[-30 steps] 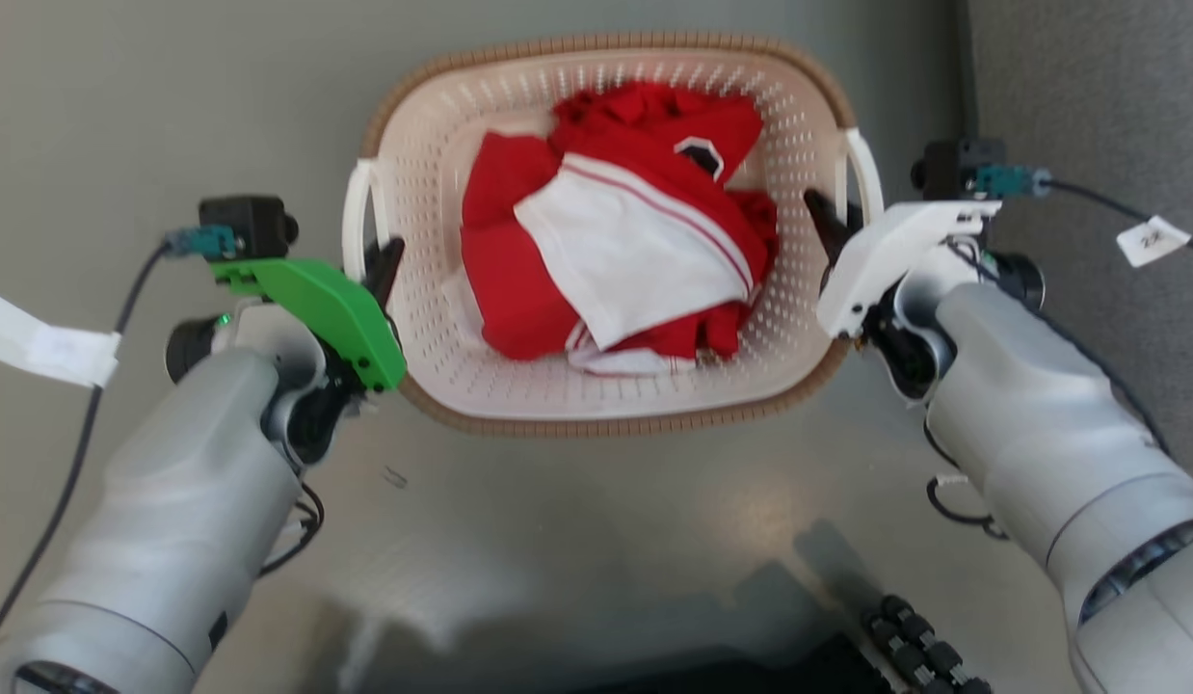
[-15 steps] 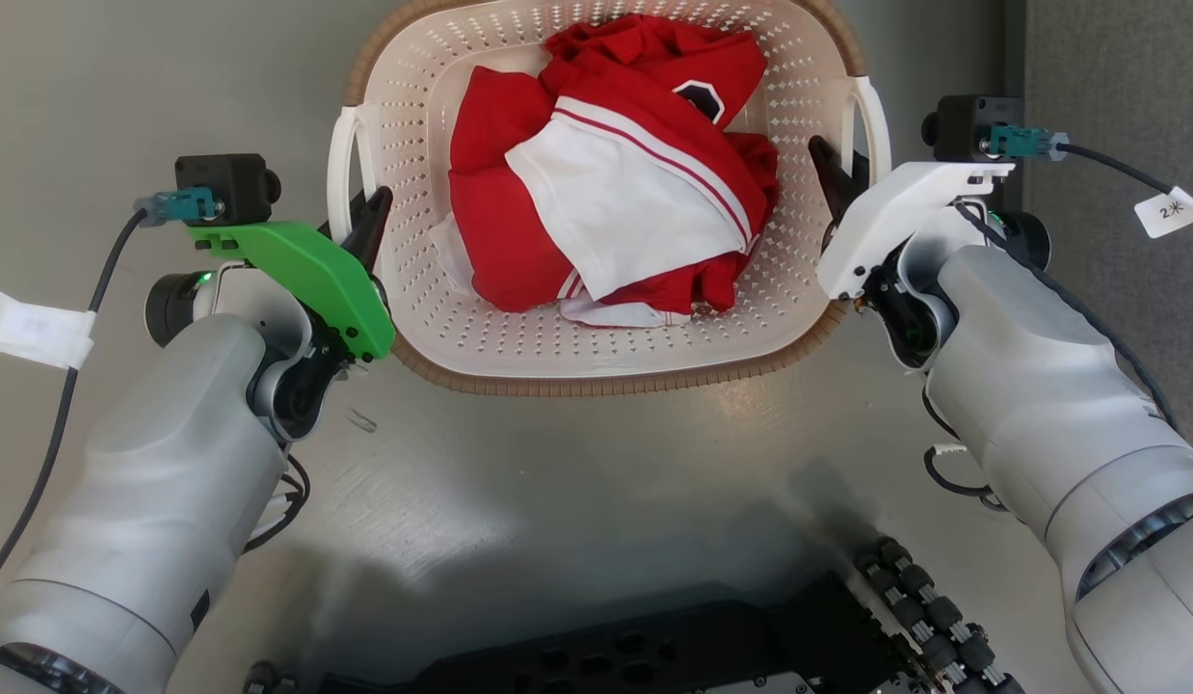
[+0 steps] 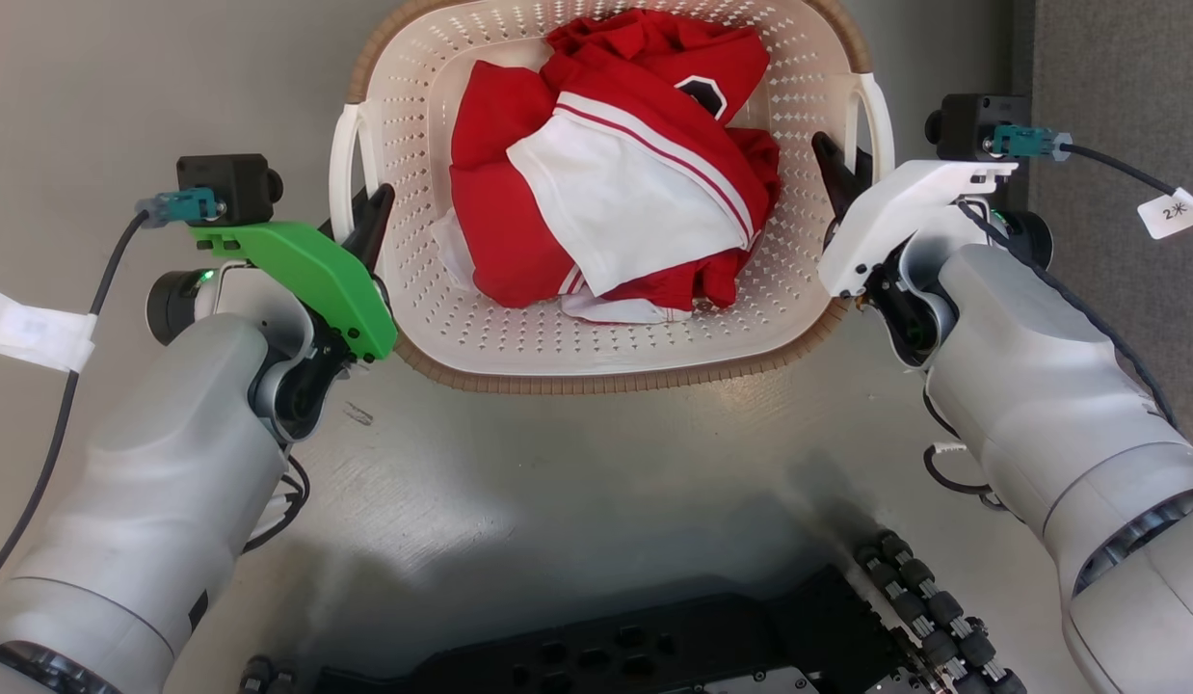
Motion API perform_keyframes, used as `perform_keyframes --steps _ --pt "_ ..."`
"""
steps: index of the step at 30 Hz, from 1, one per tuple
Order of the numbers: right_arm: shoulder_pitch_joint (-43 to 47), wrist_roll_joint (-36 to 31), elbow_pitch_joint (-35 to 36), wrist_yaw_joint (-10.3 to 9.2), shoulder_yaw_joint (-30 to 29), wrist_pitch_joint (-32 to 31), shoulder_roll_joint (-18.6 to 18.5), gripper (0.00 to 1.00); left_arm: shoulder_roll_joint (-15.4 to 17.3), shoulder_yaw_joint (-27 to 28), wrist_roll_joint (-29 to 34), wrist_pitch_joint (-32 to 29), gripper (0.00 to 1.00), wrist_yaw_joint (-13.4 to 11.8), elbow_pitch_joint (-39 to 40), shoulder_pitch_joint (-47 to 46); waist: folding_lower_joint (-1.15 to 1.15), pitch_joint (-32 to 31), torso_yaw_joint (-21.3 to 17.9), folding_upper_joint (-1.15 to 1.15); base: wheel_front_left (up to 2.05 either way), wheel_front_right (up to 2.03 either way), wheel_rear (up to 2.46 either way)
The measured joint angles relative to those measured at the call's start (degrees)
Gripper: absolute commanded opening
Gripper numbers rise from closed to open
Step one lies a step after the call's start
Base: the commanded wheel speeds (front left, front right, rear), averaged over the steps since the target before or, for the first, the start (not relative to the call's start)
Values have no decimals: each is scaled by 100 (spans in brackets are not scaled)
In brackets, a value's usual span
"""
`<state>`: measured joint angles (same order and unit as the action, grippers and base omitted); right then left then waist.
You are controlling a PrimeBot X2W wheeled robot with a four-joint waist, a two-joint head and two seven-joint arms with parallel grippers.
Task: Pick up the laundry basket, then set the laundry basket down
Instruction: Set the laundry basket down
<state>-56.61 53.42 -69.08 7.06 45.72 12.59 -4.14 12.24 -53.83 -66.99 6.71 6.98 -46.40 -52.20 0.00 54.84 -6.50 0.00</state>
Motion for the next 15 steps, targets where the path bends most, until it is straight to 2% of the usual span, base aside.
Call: perform_keyframes --steps 6,8,9,10,11,12,13,15 --pt "-8 7 -56 0 -25 8 20 0 23 -73 -82 -3 0 0 13 -12 0 -5 -7 0 0 0 0" --pt "-8 8 -89 0 -27 8 35 18 31 -107 -90 -3 0 0 10 -13 0 -17 -9 0 0 0 0" --pt "-8 8 -107 0 -30 8 38 31 35 -126 -91 -3 0 0 9 -13 0 -23 -10 0 0 0 0" --pt "-8 14 -123 2 -46 10 42 50 35 -145 -114 -11 0 -2 2 -13 0 -30 -11 0 0 0 0" --pt "-9 20 -134 10 -60 29 41 89 35 -149 -168 -29 0 -2 -7 -13 0 -38 -11 0 0 0 0" --pt "-15 29 -140 10 -71 45 43 100 37 -155 -238 -63 80 -2 -13 -13 0 -46 -12 0 0 0 0" --pt "-23 49 -163 9 -89 49 37 100 45 -164 -283 -64 100 1 -13 -13 0 -53 -12 0 0 0 0" --pt "-25 63 -198 9 -99 49 15 100 44 -169 -321 -64 100 13 21 -13 0 -67 -13 0 0 0 0"
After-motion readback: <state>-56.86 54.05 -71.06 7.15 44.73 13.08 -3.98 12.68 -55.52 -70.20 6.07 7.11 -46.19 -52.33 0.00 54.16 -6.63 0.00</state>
